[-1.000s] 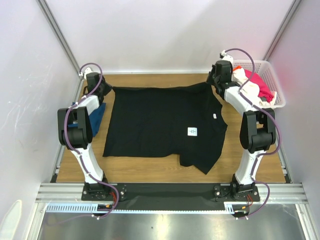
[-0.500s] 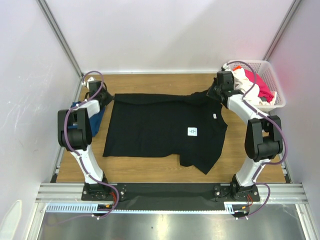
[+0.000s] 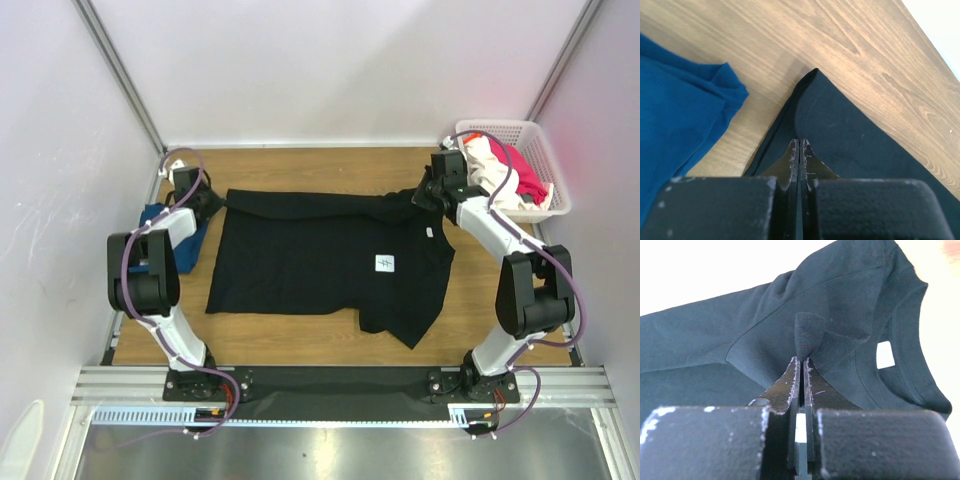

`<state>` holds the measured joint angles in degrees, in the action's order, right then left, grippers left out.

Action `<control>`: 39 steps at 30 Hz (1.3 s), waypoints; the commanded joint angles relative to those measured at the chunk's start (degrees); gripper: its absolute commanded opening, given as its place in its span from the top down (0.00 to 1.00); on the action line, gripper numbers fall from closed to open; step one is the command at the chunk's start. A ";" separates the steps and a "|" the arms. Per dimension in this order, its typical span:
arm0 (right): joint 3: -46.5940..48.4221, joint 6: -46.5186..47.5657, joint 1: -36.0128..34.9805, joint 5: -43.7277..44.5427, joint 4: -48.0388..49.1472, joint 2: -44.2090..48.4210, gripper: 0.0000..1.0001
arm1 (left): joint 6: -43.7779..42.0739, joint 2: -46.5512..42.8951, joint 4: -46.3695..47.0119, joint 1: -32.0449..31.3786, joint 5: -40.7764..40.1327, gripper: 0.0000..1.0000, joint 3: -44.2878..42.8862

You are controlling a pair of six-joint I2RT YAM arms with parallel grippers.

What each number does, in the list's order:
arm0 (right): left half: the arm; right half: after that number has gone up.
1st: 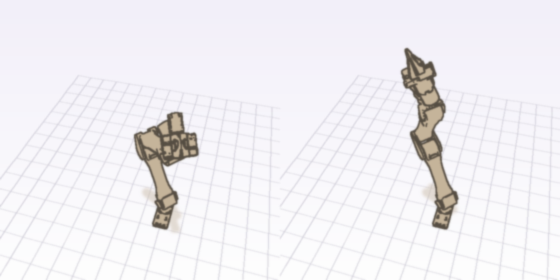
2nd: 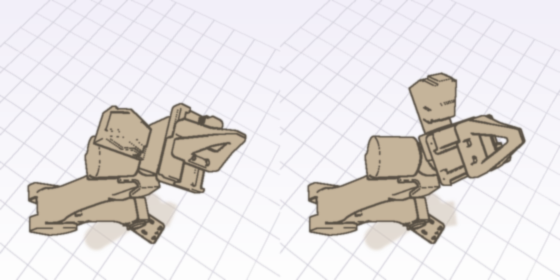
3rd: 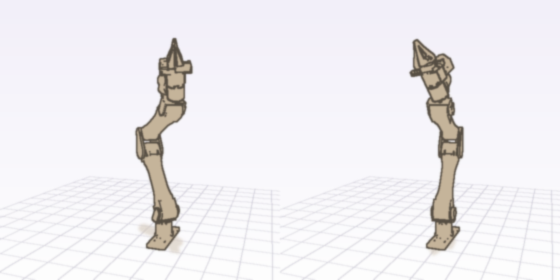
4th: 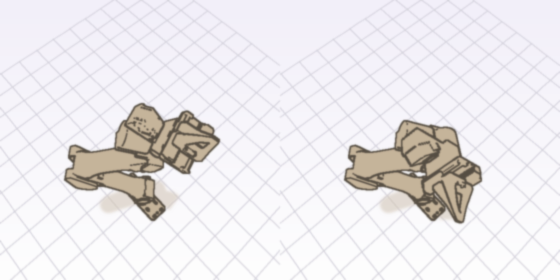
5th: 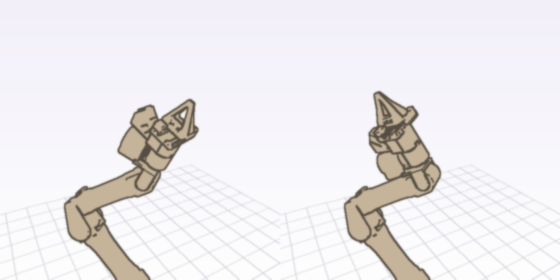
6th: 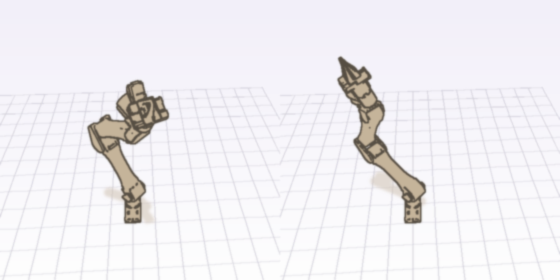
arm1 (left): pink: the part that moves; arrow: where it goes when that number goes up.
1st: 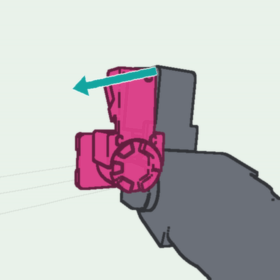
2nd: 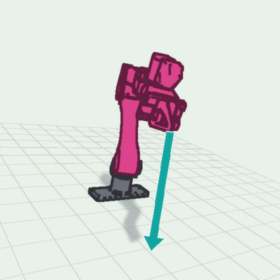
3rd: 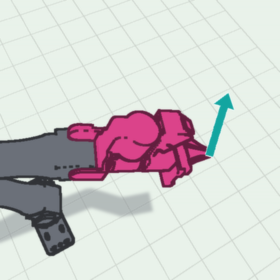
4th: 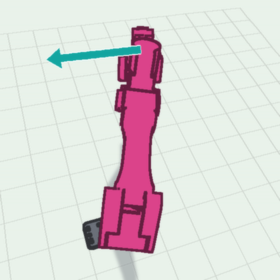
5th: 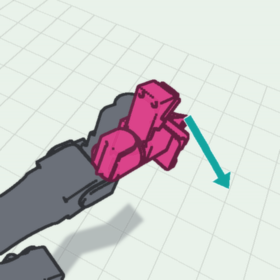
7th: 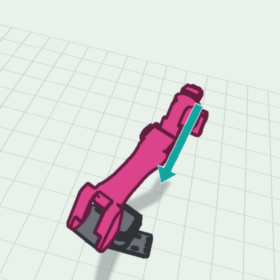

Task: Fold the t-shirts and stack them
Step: Fold the tshirt

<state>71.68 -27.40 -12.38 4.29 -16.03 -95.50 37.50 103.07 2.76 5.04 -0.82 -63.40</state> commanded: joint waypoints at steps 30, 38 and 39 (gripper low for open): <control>-3.22 3.58 -1.24 1.68 -10.60 -0.47 1.00 | -0.84 -5.51 0.66 0.32 -1.29 1.00 7.15; 2.76 8.41 -0.54 -2.89 -16.22 0.84 0.17 | -1.55 -10.68 -2.50 -0.29 -4.18 0.36 5.92; 3.63 9.11 -0.54 -3.15 -17.01 1.37 0.16 | -1.64 -11.91 -4.15 -0.38 -4.71 0.27 5.65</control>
<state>70.74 -21.17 -13.21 3.07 -30.35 -96.12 36.34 97.67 -0.36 4.97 -3.11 -56.47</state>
